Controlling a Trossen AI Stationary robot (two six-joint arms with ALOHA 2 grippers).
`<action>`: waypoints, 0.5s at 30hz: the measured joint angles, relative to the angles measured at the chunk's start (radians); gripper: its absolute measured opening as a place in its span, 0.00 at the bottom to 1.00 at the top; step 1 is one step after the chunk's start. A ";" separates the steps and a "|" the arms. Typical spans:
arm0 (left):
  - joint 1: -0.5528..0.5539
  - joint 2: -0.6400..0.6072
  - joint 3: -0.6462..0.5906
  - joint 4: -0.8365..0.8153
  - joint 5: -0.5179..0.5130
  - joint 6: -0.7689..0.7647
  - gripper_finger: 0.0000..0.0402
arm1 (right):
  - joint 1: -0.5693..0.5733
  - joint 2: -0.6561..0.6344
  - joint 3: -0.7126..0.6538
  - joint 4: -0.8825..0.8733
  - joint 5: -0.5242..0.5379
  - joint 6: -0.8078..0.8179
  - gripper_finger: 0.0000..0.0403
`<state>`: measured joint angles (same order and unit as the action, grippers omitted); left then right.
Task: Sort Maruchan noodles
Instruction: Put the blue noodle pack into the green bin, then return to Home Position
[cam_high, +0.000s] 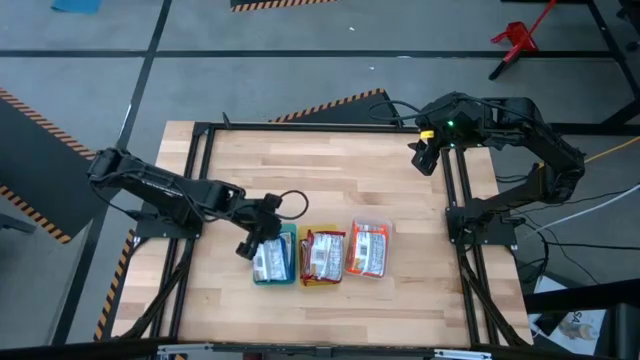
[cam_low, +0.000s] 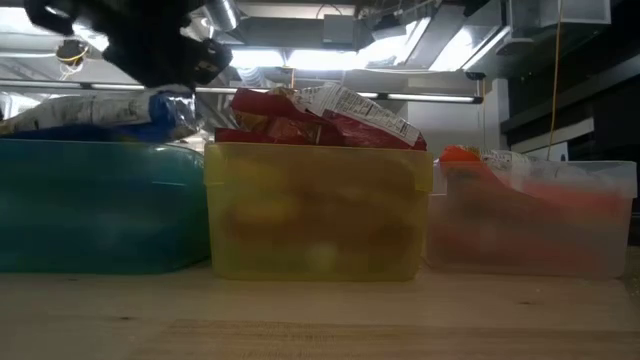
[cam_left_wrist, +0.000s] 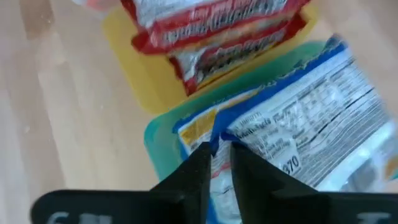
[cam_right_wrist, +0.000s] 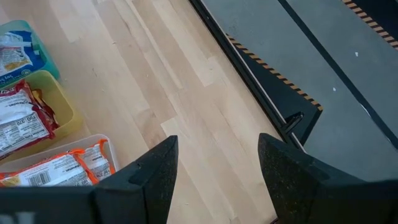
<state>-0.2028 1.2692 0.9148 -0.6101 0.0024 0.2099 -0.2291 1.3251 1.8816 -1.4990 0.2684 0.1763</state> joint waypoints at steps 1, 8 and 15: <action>0.000 0.006 -0.001 0.000 -0.020 0.010 0.15 | 0.000 0.000 0.000 0.000 0.000 0.000 0.52; 0.002 0.021 -0.001 0.087 -0.268 0.082 0.23 | 0.000 0.000 0.000 -0.001 0.000 0.000 0.52; 0.015 -0.002 0.009 0.150 -0.413 0.083 0.23 | 0.000 -0.002 -0.014 0.034 0.000 -0.033 0.52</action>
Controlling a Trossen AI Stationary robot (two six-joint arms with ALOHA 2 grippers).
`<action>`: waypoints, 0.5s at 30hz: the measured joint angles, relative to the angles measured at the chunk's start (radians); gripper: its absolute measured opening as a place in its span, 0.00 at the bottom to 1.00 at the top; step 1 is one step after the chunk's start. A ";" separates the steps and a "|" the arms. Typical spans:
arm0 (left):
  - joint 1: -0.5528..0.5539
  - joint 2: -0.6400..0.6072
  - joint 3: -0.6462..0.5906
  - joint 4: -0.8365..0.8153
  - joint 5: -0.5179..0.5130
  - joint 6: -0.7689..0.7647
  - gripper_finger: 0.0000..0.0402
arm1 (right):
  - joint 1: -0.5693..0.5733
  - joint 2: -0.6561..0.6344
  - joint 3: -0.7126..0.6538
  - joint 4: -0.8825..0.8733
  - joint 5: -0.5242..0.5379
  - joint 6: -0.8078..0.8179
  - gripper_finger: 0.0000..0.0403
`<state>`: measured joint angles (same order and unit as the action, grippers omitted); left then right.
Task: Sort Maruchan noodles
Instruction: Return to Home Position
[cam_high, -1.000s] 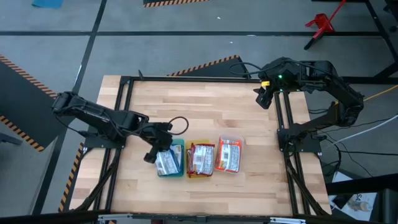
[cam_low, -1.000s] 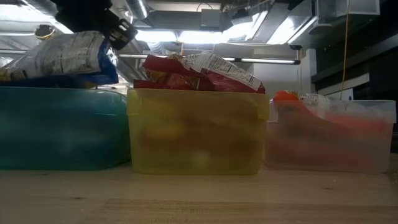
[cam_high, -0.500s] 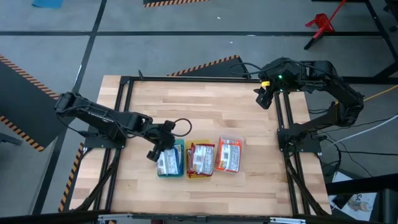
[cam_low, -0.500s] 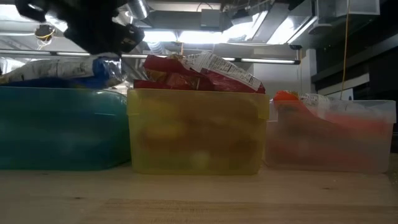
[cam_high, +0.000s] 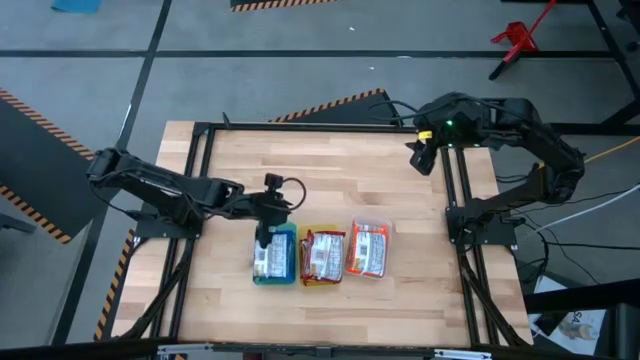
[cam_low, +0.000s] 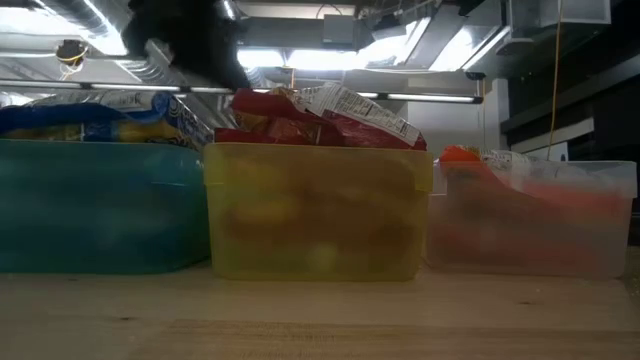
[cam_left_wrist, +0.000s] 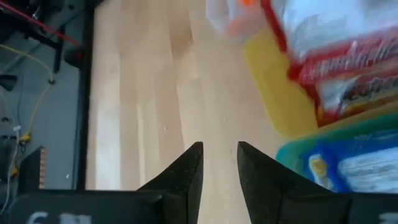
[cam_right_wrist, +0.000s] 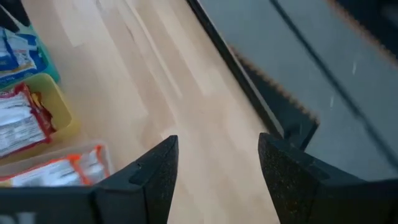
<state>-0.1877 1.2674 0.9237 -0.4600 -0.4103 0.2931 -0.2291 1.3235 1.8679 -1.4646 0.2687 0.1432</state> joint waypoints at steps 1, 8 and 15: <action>-0.001 -0.006 0.016 0.005 0.000 -0.007 0.23 | 0.000 -0.005 -0.021 0.036 0.000 -0.034 0.52; -0.002 -0.181 0.166 0.056 -0.035 0.009 0.23 | 0.000 -0.098 -0.238 0.466 -0.245 -0.399 0.52; -0.002 -0.413 0.239 0.030 -0.059 -0.016 0.23 | -0.003 -0.169 -0.292 0.394 -0.209 -0.428 0.52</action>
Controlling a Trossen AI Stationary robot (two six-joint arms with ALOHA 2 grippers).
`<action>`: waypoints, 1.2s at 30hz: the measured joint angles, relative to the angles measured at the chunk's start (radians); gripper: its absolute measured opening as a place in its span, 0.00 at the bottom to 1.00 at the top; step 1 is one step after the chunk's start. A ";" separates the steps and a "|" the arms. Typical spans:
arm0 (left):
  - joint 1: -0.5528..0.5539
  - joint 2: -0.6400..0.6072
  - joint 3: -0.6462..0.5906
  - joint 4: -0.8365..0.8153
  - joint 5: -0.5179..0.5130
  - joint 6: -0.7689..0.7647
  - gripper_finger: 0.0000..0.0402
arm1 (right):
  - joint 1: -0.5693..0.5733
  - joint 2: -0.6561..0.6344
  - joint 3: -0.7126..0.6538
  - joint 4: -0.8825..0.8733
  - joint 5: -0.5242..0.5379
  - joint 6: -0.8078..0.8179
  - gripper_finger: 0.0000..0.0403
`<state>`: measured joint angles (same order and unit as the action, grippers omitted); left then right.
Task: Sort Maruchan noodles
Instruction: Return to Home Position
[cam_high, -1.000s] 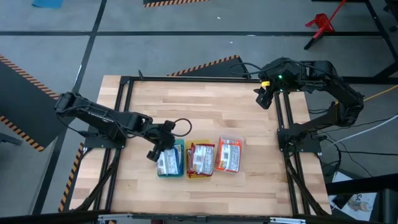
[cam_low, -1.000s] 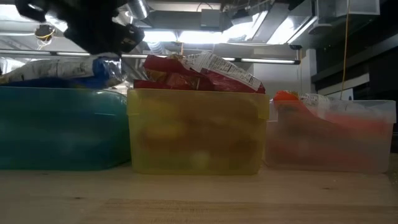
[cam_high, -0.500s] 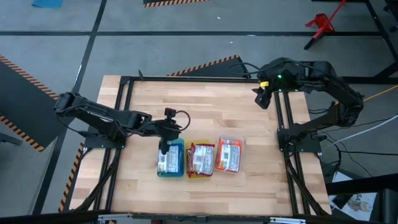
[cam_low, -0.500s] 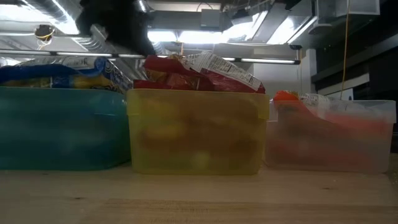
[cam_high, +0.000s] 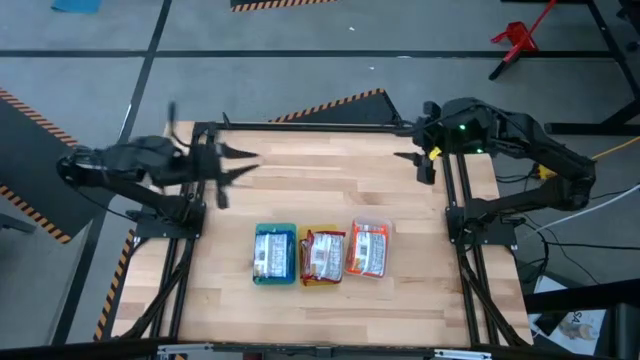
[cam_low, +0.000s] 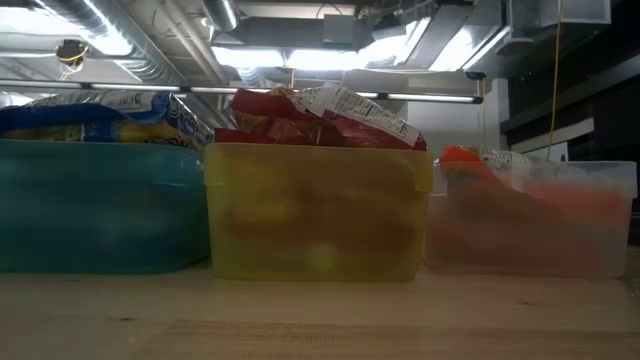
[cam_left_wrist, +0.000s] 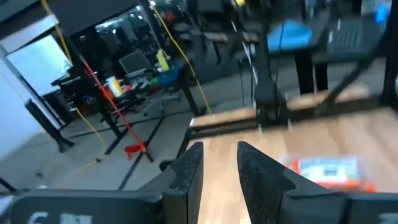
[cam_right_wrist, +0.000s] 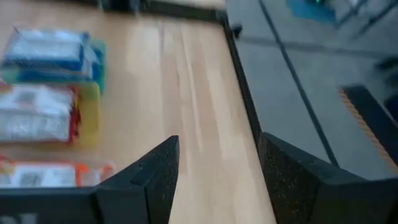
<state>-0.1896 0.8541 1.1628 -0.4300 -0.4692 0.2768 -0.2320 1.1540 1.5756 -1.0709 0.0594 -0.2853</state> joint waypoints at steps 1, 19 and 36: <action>0.004 -0.030 -0.007 -0.005 0.001 -0.021 0.23 | -0.001 -0.024 -0.032 0.043 -0.010 0.001 0.52; 0.076 -0.422 -0.630 0.341 0.300 -0.355 0.23 | -0.194 -0.815 -0.997 0.874 -0.424 0.494 0.52; 0.268 -0.592 -1.148 0.663 0.487 -0.671 0.23 | -0.194 -0.931 -1.567 1.402 -0.358 0.731 0.52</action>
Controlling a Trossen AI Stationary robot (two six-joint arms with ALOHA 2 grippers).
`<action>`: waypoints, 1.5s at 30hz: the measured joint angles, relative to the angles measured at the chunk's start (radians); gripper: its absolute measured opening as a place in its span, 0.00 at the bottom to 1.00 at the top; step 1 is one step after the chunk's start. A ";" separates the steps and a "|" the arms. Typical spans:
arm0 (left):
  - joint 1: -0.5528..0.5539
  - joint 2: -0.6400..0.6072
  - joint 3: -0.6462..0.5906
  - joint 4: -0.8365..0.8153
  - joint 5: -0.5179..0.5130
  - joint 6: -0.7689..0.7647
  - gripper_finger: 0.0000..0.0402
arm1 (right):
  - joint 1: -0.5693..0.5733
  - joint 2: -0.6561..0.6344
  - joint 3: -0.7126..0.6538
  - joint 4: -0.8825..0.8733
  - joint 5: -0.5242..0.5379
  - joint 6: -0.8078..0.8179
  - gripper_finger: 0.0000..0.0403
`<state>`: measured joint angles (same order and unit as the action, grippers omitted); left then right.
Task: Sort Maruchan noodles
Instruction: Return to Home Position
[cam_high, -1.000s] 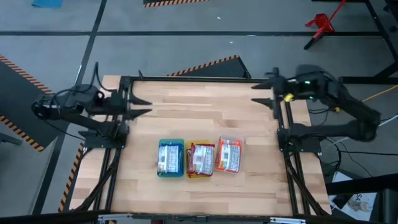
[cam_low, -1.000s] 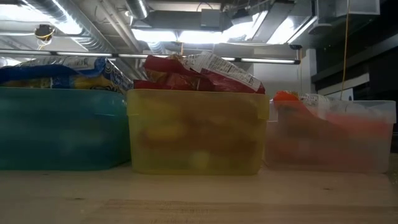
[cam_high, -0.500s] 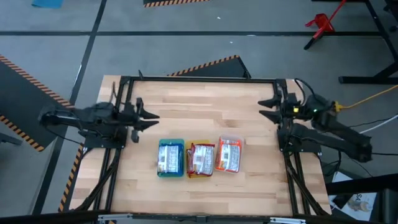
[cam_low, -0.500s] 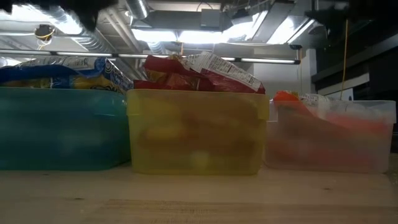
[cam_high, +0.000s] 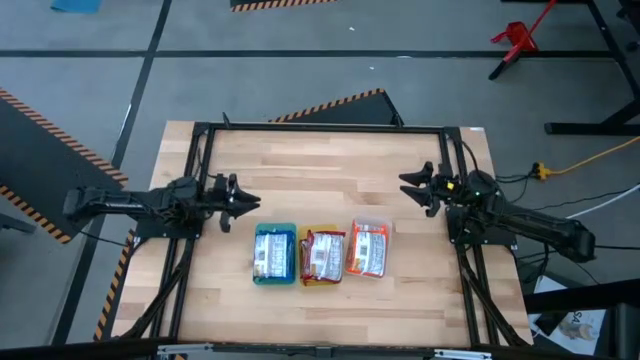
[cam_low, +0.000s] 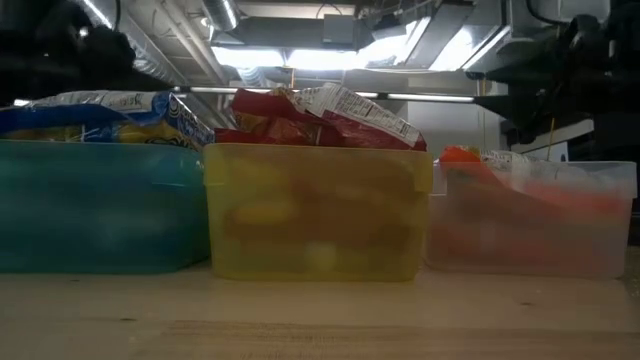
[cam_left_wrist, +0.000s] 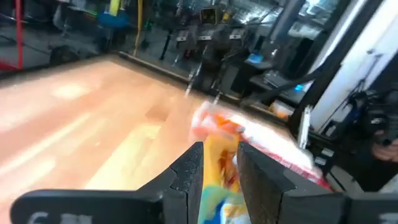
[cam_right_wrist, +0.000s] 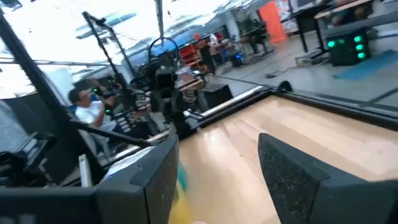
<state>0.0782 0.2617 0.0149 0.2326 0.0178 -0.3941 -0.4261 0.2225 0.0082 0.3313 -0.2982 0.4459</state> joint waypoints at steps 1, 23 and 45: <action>0.006 -0.013 -0.007 -0.024 -0.004 -0.013 0.23 | 0.000 0.003 0.000 0.001 0.014 -0.005 0.52; 0.053 -0.257 -0.007 -0.212 -0.011 0.111 0.23 | 0.000 0.004 0.000 -0.044 -0.106 -0.008 0.52; 0.053 -0.242 -0.007 -0.196 -0.080 0.064 0.23 | 0.000 0.017 0.004 -0.271 -0.051 0.047 0.52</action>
<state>0.1311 0.0193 0.0078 0.0369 -0.0620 -0.3302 -0.4259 0.2398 0.0120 0.0605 -0.3496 0.4926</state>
